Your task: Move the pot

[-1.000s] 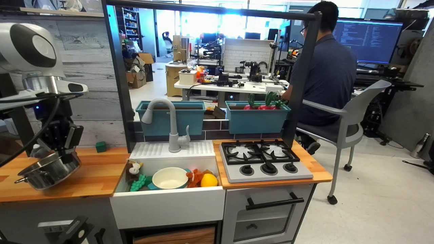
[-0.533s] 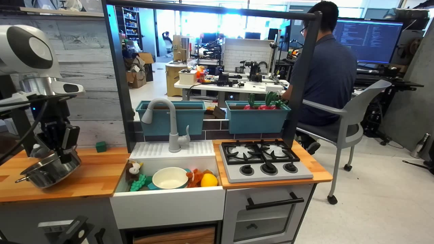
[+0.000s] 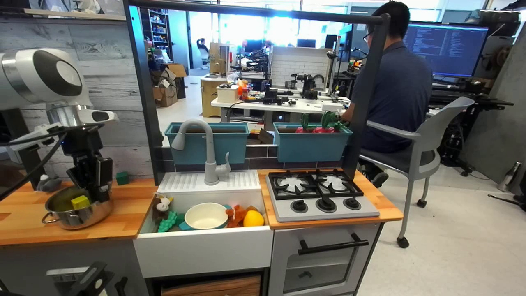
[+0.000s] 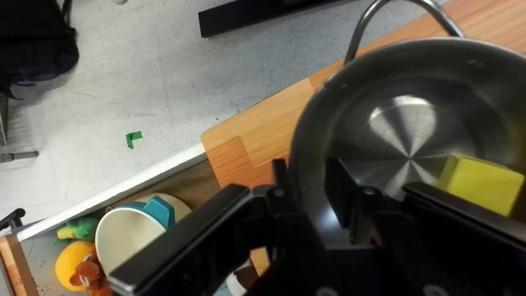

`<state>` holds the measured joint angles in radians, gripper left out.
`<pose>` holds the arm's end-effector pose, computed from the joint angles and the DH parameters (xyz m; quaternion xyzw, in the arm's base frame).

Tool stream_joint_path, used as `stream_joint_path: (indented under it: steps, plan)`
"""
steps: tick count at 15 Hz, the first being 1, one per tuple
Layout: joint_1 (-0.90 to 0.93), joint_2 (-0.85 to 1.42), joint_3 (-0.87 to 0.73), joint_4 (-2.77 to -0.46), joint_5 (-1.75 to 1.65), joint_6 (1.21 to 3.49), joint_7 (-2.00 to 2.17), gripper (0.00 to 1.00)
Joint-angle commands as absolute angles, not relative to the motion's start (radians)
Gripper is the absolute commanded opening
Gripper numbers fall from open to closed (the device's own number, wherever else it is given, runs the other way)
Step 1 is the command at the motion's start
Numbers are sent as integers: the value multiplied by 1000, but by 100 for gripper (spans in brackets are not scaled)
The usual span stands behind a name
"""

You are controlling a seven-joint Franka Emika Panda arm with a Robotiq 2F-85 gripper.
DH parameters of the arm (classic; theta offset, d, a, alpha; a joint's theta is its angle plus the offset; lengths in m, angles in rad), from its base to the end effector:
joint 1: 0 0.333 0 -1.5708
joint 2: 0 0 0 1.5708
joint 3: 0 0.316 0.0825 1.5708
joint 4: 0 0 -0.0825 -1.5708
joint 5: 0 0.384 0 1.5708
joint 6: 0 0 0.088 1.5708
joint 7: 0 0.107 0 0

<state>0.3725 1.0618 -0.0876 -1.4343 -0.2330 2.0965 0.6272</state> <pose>0.6300 0.1791 0.0286 0.9692 -0.0750 -0.1196 0.2019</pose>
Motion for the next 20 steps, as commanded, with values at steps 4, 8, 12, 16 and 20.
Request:
stream_joint_path:
  steps: [4, 8, 12, 16, 20]
  plan:
    - [382, 1162, -118, -1344, -235, 2057, 684, 59]
    - [382, 1195, -124, -1306, -236, 2049, 695, 76]
    - [382, 1195, -124, -1297, -236, 2036, 697, 76]
    - [382, 1195, -124, -1297, -236, 2035, 697, 76]
    - [382, 1195, -124, -1296, -236, 2035, 698, 76]
